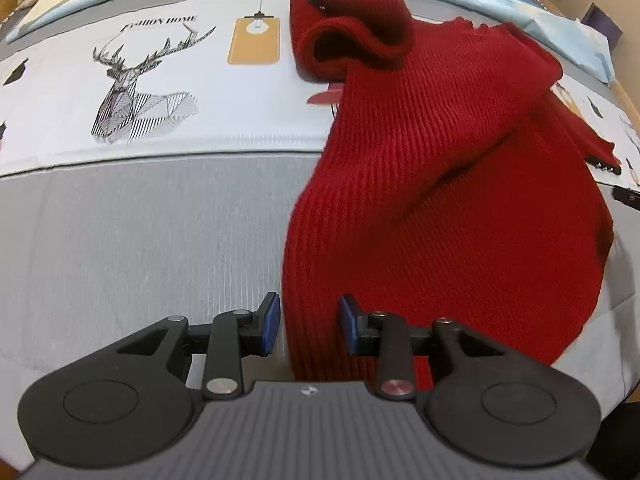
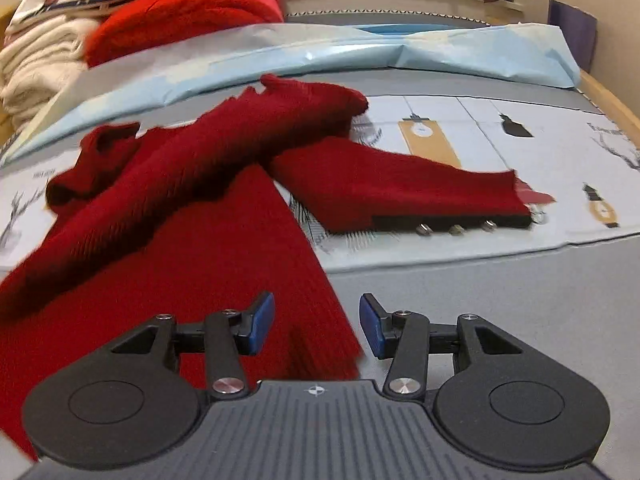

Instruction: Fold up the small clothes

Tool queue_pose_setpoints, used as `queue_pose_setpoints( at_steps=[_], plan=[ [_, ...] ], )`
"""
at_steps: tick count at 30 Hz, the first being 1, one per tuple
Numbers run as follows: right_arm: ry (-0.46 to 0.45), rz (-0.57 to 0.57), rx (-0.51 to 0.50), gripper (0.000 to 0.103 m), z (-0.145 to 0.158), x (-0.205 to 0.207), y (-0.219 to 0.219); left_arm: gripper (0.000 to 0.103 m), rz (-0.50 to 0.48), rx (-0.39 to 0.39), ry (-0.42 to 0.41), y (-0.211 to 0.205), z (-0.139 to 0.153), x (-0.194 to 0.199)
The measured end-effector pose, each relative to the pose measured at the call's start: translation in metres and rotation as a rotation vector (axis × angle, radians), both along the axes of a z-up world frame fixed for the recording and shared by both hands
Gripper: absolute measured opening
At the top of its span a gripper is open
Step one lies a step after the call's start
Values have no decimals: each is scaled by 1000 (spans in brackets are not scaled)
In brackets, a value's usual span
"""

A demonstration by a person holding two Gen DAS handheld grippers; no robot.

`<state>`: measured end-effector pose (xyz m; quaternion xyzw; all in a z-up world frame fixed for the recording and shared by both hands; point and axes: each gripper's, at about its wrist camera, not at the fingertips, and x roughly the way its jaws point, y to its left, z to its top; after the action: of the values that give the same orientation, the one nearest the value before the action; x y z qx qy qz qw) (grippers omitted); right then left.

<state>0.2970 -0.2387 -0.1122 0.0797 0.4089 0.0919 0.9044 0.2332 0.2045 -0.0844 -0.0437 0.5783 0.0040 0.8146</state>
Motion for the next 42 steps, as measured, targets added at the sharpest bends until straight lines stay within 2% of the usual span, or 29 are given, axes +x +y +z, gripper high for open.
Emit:
queue_pose_setpoints(
  at_steps=[5,8,9,10,14,19,23,24,26,28,30,31,33,34,35,37,38,41,42],
  plan=[
    [79,-5,-33,49,-25,31,13,36,1,-18,19,2,-6,23],
    [99,15,-17,49,-36,40,13,36,-28,3,35,-3,-13,31],
    [107,22,4,36,-37,41,12,36,-32,6,41,-4,-15,33],
    [113,41,40,17,-36,42,11,36,-32,8,45,-4,-17,34],
    [67,94,105,13,-11,30,5,23,-45,16,22,-3,-18,32],
    [-135,186,221,12,62,-32,-26,18,-55,-37,-96,-7,7,13],
    [-235,267,232,11,97,-98,-61,15,-80,-63,-175,-17,33,-12],
    [-238,287,238,11,100,-114,-72,14,-89,-62,-176,-18,36,-19],
    [-193,317,220,12,93,-134,-87,14,-103,-47,-124,-18,33,-31],
    [-71,328,118,13,67,-141,-91,15,-176,-53,-46,-24,24,-39],
    [76,310,57,16,36,-137,-93,15,-252,-67,26,-34,16,-44],
    [110,296,31,16,26,-135,-95,15,-279,-59,49,-39,14,-45],
    [81,221,-25,16,23,-131,-101,16,-278,52,48,-49,12,-42],
    [55,157,-8,17,27,-127,-110,16,-253,104,35,-51,13,-37],
    [37,102,34,19,31,-122,-117,16,-233,121,20,-52,15,-33],
    [-9,-24,123,27,39,-111,-133,16,-191,115,-37,-55,23,-20],
    [-41,-63,153,28,43,-104,-137,16,-172,113,-68,-58,28,-12],
    [-93,-139,226,29,49,-77,-135,17,-115,110,-150,-74,39,11],
    [-115,-158,258,34,49,-67,-132,17,-93,108,-177,-82,42,16]
  ],
)
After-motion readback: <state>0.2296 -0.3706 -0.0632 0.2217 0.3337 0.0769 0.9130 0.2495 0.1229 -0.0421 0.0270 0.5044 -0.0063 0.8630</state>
